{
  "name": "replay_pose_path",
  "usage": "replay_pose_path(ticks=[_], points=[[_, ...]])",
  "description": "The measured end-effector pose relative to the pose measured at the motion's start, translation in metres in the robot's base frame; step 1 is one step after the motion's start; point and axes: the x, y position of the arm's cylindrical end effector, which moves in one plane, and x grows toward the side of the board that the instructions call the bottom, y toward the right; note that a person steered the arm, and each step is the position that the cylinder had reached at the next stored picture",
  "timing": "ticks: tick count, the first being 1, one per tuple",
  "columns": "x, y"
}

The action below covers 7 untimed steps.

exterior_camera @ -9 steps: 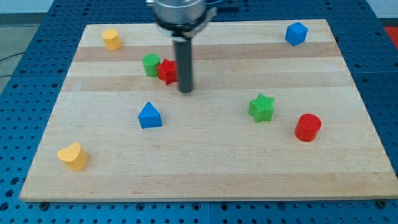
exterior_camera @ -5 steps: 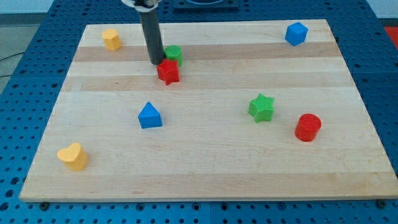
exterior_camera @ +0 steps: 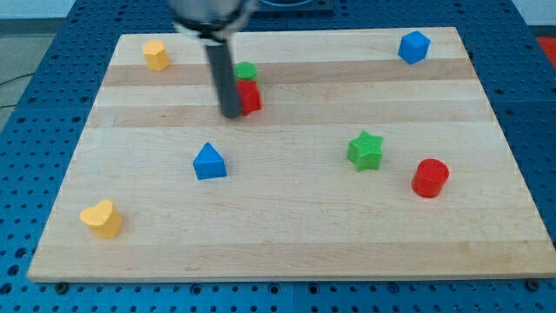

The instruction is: Move the red star towards the top center of the board

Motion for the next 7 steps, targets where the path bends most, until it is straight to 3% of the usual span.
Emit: replay_pose_path(ticks=[1,3,4,6,7], points=[[-0.021,0.03],[0.017,0.015],[-0.032,0.006],[-0.085,0.013],[-0.063,-0.005]])
